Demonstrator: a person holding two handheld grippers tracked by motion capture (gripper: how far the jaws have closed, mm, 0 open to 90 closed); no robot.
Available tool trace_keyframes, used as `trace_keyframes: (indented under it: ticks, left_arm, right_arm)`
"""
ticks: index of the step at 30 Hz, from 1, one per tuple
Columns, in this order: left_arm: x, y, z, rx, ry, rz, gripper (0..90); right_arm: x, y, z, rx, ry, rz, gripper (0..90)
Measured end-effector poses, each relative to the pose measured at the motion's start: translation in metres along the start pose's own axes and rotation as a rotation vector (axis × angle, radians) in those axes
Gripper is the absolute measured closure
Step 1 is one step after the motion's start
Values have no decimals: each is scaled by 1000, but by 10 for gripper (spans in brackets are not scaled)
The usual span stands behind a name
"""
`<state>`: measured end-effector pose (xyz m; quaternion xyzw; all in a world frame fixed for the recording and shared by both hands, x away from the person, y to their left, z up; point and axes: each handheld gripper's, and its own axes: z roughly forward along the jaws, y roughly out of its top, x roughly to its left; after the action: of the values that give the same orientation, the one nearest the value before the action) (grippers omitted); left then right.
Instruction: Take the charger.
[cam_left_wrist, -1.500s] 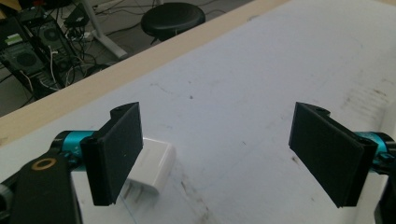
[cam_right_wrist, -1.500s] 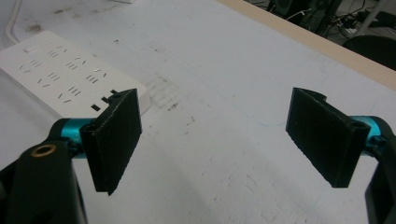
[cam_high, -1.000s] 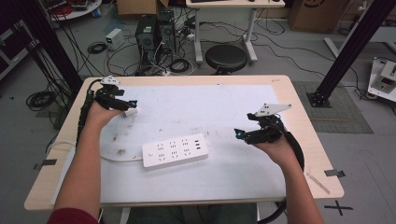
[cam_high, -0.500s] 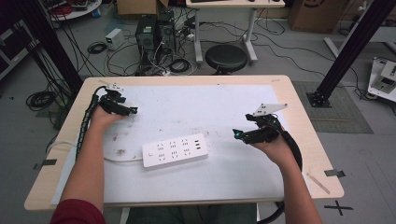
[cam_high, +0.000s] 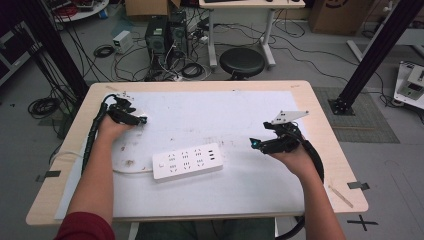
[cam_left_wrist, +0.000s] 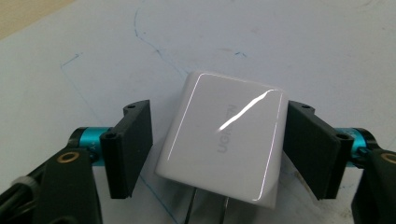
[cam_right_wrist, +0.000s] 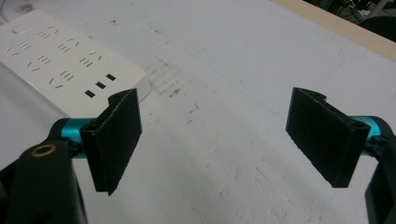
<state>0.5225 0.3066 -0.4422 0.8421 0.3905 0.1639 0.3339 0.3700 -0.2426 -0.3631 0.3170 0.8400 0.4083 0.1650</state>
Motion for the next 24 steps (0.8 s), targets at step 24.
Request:
trace_keyframes:
  ticks: [24]
  left_arm:
    - [-22, 16, -30, 37, 16, 74, 425]
  right_arm:
    - [0, 0, -5, -21, 9, -5, 187]
